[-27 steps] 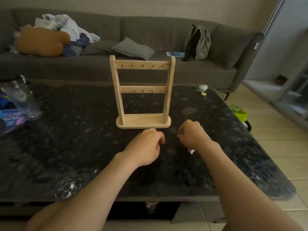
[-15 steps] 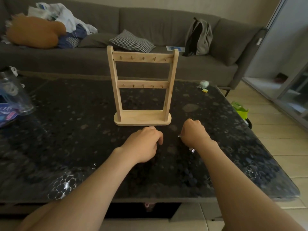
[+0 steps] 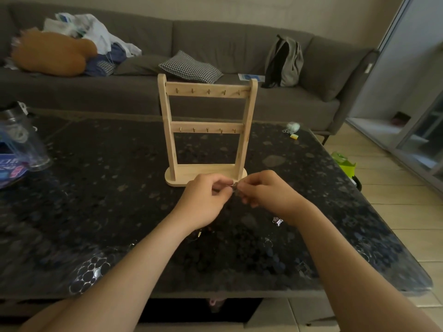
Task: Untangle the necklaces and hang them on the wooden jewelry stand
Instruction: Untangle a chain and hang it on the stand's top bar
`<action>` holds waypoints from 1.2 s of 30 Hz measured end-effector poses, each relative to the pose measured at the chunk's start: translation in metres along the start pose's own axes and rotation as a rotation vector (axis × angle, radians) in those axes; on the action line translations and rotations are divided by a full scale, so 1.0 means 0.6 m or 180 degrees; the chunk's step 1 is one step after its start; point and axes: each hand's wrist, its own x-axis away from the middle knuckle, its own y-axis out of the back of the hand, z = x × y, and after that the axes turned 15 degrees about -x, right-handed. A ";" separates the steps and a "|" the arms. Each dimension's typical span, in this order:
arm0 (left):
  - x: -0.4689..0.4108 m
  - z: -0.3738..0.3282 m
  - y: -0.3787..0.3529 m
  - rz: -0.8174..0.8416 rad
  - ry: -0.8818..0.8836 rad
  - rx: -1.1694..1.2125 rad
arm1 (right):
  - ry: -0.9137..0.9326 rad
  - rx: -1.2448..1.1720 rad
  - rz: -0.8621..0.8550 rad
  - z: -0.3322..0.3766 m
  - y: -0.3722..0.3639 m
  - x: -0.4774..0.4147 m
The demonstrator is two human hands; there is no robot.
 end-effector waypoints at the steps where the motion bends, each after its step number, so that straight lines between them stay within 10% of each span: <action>1: 0.002 -0.002 0.001 0.0048 0.0059 0.0332 | 0.0051 -0.0222 0.0063 0.001 -0.003 0.003; 21: 0.006 -0.021 0.013 0.0252 0.1266 0.2062 | 0.0150 -0.0577 -0.0265 0.029 -0.040 0.029; 36: 0.032 -0.024 0.036 -0.0061 0.1108 0.2653 | 0.0285 -0.1366 -0.0334 0.055 -0.068 0.050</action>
